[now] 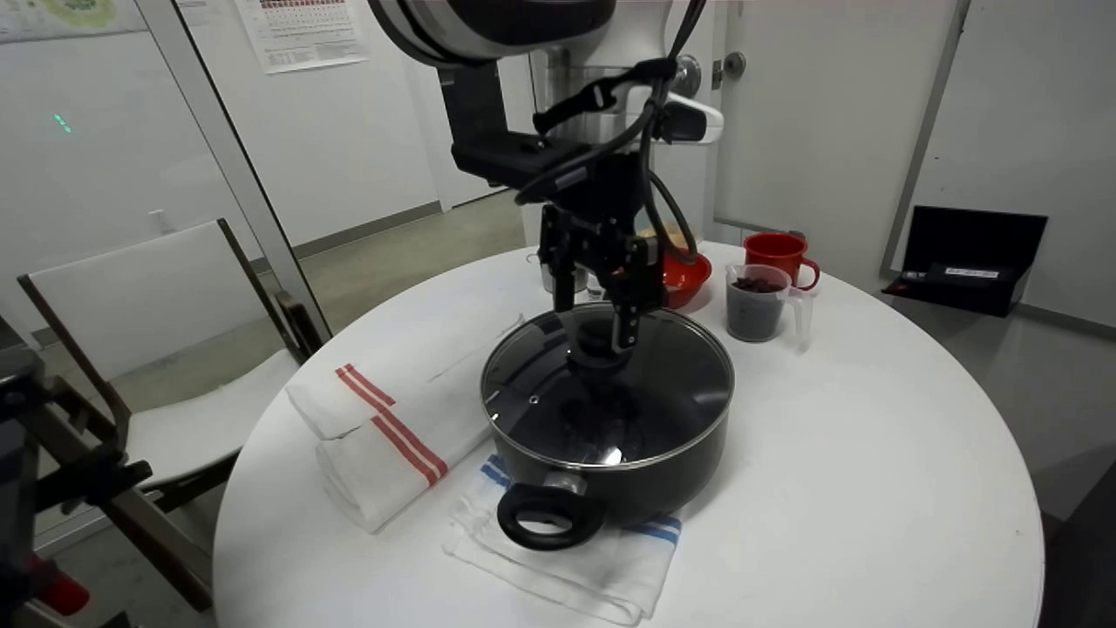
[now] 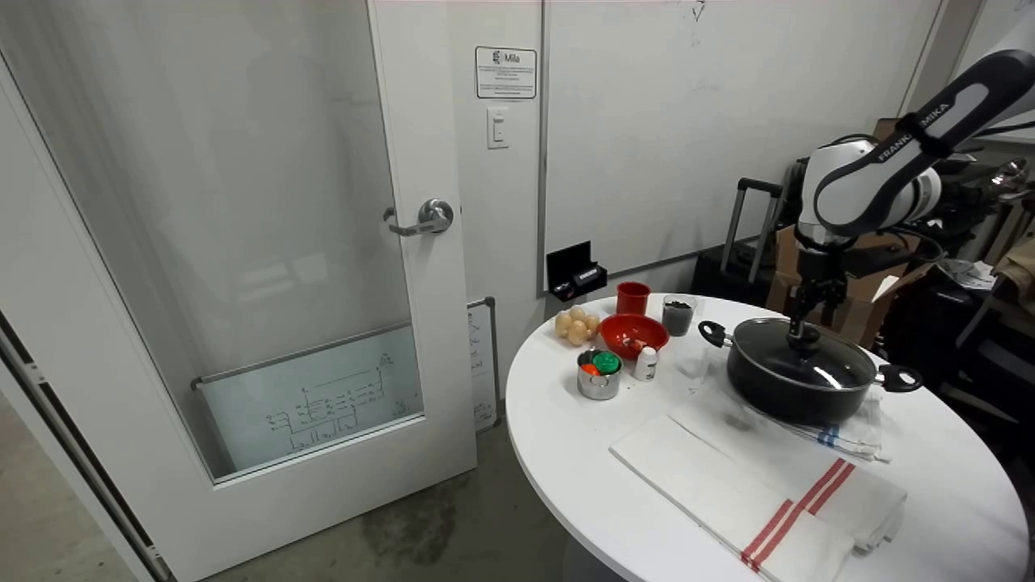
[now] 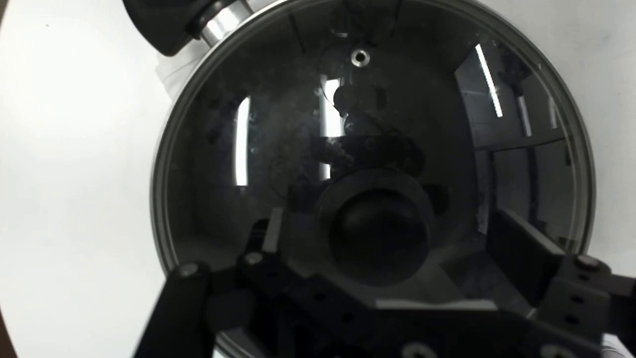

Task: Remove the lid of the pot

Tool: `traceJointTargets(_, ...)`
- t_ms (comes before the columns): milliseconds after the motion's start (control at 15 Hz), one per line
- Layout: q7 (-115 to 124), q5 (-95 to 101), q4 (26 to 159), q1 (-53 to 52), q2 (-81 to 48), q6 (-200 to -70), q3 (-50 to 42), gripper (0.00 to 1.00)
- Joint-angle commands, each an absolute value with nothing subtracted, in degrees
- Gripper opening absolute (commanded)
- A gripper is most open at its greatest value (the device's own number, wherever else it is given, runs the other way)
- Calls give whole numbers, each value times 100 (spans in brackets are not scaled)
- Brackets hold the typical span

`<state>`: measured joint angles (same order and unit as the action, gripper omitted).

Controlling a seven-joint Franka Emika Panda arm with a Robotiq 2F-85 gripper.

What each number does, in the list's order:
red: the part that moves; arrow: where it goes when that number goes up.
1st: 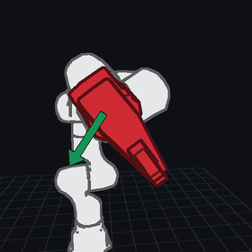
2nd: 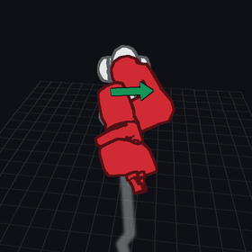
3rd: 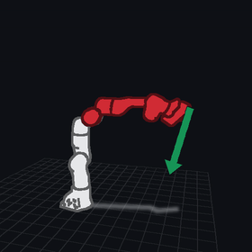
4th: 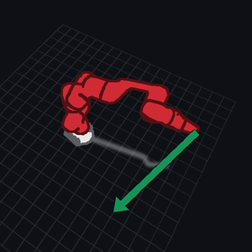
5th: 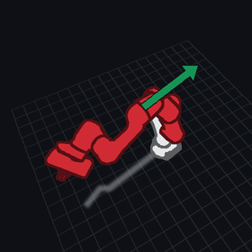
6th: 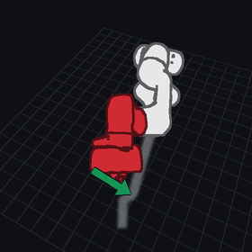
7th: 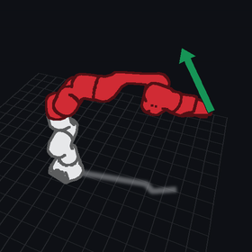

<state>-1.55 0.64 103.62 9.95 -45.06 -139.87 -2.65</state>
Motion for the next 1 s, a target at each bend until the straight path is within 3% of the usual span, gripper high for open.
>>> traceJointTargets(0, -410, -152, 10064, 1120, -4653, -13761, -166, 99)
traceJointTargets(67, -428, -170, 10048, 1137, -4657, -13745, -162, 74)
traceJointTargets(267, -446, -190, 10024, 1161, -4659, -13712, -167, 65)
traceJointTargets(600, -441, -212, 10031, 1179, -4651, -13689, -163, 27)
traceJointTargets(933, -405, -203, 10072, 1154, -4590, -13691, -191, 24)
